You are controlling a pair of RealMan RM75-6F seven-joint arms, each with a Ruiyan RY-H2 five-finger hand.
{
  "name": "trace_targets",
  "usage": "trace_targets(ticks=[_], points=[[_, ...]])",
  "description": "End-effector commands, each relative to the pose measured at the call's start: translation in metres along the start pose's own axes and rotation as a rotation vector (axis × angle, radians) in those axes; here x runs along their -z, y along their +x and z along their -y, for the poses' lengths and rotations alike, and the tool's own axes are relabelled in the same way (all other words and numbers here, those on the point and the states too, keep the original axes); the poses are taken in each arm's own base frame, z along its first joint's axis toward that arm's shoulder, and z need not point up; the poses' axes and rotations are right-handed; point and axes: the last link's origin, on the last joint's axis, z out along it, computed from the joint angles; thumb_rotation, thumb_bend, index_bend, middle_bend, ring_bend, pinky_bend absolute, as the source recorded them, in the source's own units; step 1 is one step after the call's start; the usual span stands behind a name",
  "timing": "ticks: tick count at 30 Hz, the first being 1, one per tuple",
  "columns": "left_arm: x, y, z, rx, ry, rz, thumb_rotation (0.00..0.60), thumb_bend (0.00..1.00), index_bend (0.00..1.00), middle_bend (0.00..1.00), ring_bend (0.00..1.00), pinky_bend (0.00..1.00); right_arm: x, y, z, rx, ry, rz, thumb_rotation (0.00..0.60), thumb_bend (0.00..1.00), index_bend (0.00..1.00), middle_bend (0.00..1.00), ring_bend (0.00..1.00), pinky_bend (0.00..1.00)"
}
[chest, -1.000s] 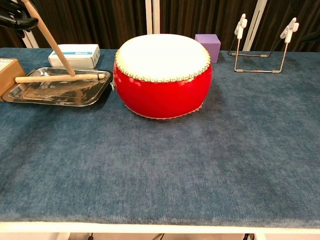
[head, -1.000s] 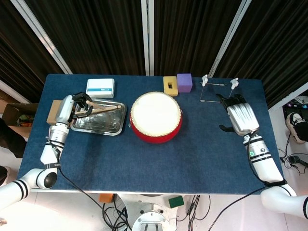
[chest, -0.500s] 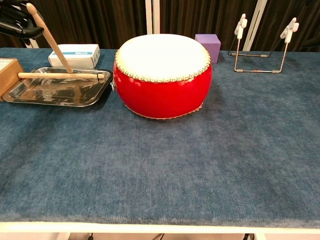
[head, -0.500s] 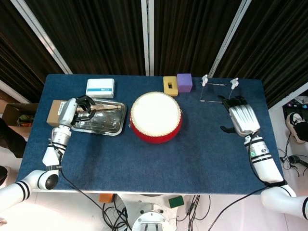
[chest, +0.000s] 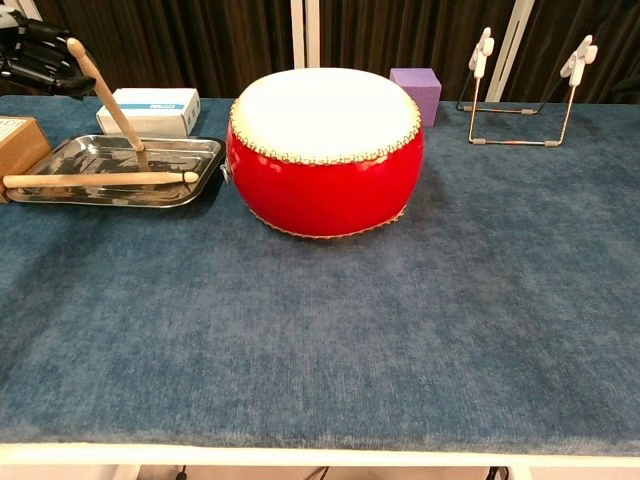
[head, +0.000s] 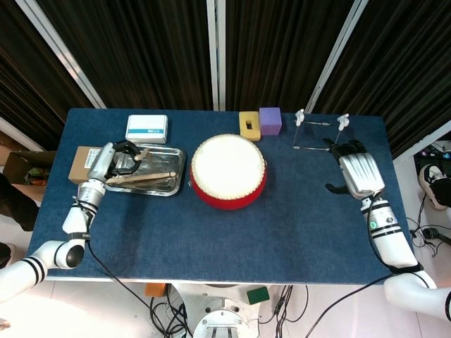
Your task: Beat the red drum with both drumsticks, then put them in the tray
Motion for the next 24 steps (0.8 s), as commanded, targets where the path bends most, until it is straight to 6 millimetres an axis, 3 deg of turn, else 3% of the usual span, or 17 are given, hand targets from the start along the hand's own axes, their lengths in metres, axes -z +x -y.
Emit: trace_targets(ticks=[1, 7, 13, 24], points=[[0.001, 0.01, 0.009, -0.014, 0.039, -0.016, 0.6, 0.53, 0.65, 0.46, 0.28, 0.22, 0.001, -0.001, 0.0, -0.002, 0.003, 0.002, 0.6, 0.0, 0.13, 0.33, 0.23, 0.19], [0.004, 0.024, 0.024, -0.065, 0.096, -0.038, 0.6, 0.53, 0.57, 0.38, 0.22, 0.2, 0.001, -0.002, 0.001, -0.008, 0.006, 0.005, 0.6, 0.0, 0.13, 0.33, 0.23, 0.19], [0.007, 0.033, 0.035, -0.185, 0.137, -0.042, 0.6, 0.51, 0.4, 0.3, 0.18, 0.19, 0.002, -0.002, 0.002, -0.011, 0.01, 0.006, 0.6, 0.0, 0.13, 0.33, 0.23, 0.19], [0.003, 0.054, 0.057, -0.487, 0.218, -0.122, 0.6, 0.48, 0.33, 0.21, 0.14, 0.19, 0.006, -0.001, 0.004, -0.017, 0.011, 0.009, 0.6, 0.0, 0.13, 0.33, 0.23, 0.19]])
